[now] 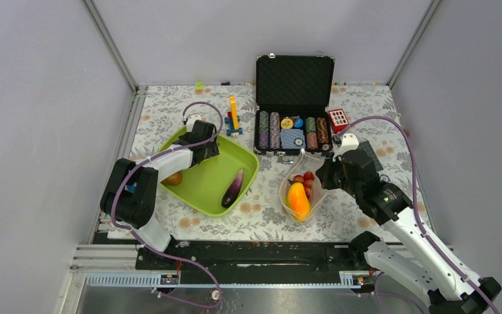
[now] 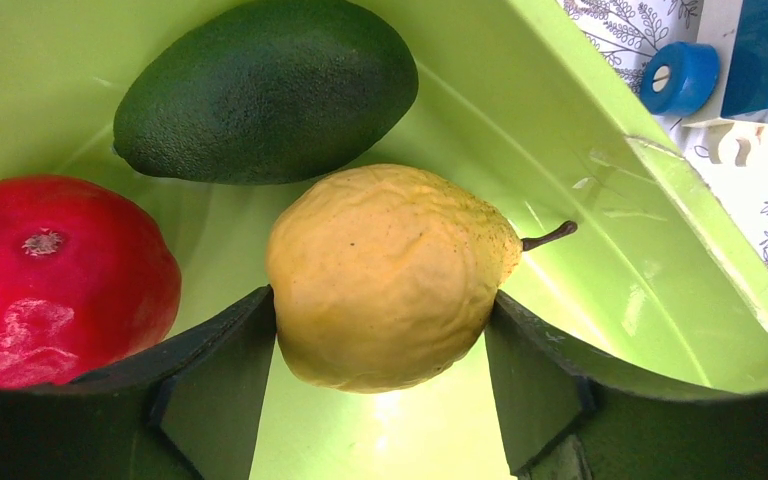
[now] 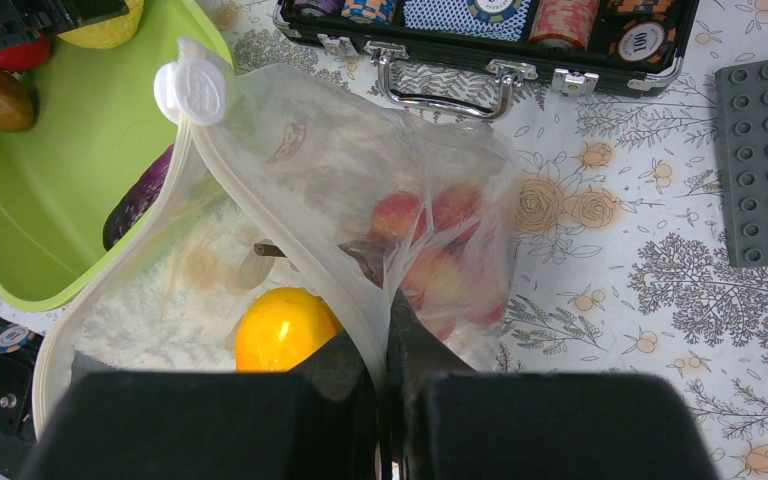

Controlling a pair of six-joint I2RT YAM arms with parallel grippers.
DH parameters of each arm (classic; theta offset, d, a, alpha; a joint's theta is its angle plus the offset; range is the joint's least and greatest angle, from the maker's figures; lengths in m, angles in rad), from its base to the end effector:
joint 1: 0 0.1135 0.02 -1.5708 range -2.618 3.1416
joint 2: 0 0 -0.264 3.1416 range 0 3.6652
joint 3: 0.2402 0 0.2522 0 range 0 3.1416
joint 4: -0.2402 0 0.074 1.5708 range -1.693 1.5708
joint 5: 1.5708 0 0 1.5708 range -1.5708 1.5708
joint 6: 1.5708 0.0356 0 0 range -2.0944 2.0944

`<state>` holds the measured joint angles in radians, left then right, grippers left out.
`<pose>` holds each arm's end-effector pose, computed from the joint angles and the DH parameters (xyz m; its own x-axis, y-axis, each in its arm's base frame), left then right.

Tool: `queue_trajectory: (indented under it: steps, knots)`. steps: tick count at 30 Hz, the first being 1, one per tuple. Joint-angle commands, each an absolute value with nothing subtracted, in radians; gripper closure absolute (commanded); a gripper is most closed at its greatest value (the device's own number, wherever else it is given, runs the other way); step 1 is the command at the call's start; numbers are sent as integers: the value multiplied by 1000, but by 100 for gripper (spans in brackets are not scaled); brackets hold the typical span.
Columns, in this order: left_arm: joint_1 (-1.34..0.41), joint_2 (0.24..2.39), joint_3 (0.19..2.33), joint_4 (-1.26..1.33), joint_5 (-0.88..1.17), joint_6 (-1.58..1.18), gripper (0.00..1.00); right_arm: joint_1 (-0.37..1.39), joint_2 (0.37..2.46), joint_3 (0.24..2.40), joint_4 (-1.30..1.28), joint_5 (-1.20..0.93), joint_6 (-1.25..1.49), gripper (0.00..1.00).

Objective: Place the food in the zip-top bag and seal the zipper
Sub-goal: Pick up the fake fruit from the bin.

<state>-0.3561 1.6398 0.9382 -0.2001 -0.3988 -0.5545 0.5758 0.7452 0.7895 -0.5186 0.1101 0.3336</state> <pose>0.3144 -0.1022 0.1808 -0.6753 -0.2665 -0.6877 -0.3059 0.9497 -0.0676 0.1408 0.0867 0.3134 -0.5123 0.0555 -0.8570 -0.3085 0.9194 0.2439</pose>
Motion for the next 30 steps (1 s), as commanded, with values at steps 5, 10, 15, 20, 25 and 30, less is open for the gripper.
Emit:
queue_trajectory:
  steps: [5, 10, 15, 20, 25, 30]
  knots:
    - [-351, 1557, 946, -195, -385, -571, 64, 580, 723, 788, -475, 96, 342, 97]
    - [-351, 1456, 924, -214, -372, -579, 72, 579, 720, 788, -475, 91, 343, 97]
    - [-352, 1297, 874, -204, -347, -603, 76, 579, 710, 785, -475, 85, 345, 97]
    - [-354, 1116, 821, -152, -194, -603, 80, 580, 703, 784, -475, 93, 351, 97]
    - [-373, 961, 771, 20, 184, -573, 81, 580, 699, 785, -474, 93, 354, 97]
    - [-531, 916, 792, 167, 514, -475, 81, 580, 705, 788, -477, 77, 361, 97]
